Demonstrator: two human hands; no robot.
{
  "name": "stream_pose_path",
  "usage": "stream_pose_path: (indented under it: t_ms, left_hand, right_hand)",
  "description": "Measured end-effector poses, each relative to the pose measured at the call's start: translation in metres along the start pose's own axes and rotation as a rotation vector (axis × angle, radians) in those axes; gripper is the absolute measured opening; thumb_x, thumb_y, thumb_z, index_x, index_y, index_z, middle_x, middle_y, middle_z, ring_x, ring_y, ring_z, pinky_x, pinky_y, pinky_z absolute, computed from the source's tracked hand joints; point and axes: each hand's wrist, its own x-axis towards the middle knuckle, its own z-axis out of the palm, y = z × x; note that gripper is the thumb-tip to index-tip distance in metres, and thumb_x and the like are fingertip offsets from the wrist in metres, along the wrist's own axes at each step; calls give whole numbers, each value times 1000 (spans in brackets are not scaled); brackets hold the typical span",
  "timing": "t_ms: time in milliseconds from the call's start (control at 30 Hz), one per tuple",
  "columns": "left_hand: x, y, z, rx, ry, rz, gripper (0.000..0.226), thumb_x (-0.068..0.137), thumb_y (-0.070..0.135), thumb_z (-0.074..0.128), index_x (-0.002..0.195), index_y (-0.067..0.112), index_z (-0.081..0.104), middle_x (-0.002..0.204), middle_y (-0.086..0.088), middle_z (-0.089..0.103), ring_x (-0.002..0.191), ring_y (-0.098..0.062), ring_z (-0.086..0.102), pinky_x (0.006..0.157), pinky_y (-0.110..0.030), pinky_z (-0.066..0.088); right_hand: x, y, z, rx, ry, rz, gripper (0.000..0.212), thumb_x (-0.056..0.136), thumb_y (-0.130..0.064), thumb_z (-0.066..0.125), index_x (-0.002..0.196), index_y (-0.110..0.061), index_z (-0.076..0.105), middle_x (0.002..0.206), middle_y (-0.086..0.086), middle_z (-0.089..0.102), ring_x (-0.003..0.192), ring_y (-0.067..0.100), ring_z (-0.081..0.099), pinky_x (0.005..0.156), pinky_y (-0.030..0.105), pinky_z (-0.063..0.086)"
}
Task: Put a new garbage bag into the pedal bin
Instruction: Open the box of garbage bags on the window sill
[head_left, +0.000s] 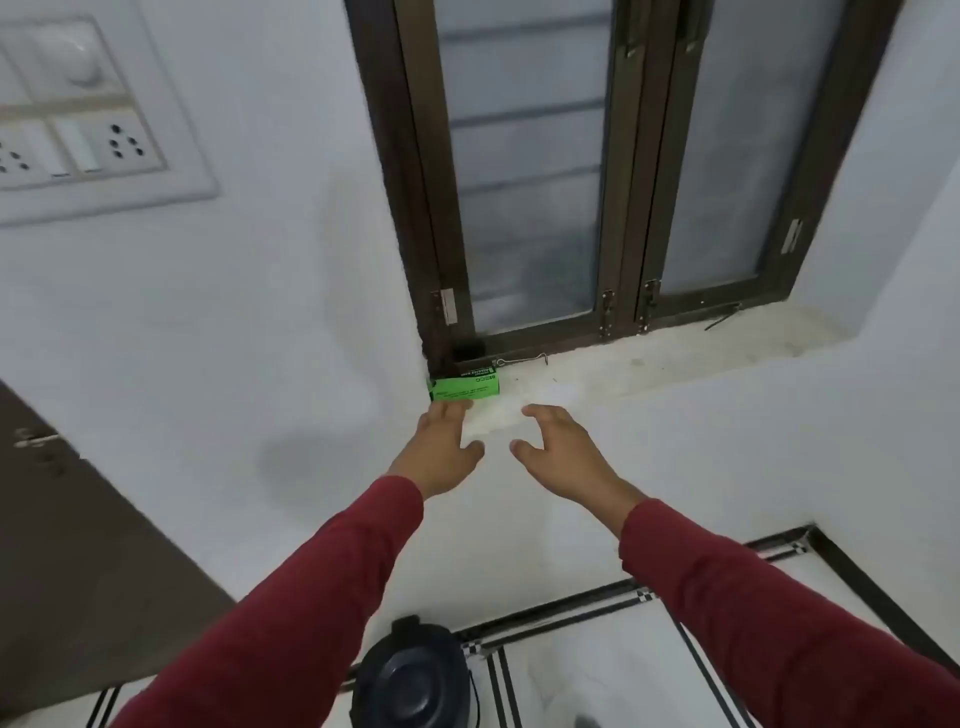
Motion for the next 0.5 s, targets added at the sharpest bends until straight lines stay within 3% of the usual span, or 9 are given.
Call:
stream_pose_path:
  t_ms: [167,267,400,500]
  left_hand:
    - [106,-12,29,64,-38,-104,64,103,38,53,158,13,31,159,-13,30,148,-32,30,122,-44,29]
    - [159,-16,43,144,-83,-151,67,99,30,57,158,14,29,158,-15,29,145,-36,34,119,-46,36]
    - [206,-27,53,304,-148,-199,84,88,12,61,161,23,21,164,-14,23,147,-38,32,115,-50,40]
    - [229,-40,58,406,-238,-217,92,85,14,62,163,27,15,165,-12,21,148,-38,26,117,-54,35]
  right_hand:
    - [97,45,8,-13,-111,57,62,99,-33,58,155,-17,38,162,6,34,146,25,38,115,34,35]
    - [147,60,10,-5,-188,79,62,98,-29,59,155,-15,39,162,7,35,147,24,37,117,34,33]
    - [197,75,15,20,-279,96,59,98,-24,58,154,-15,41,161,8,38,145,25,40,117,32,33]
    - [225,82,20,51,-331,128,57,98,-21,56,153,-14,43,159,9,42,143,25,43,114,29,34]
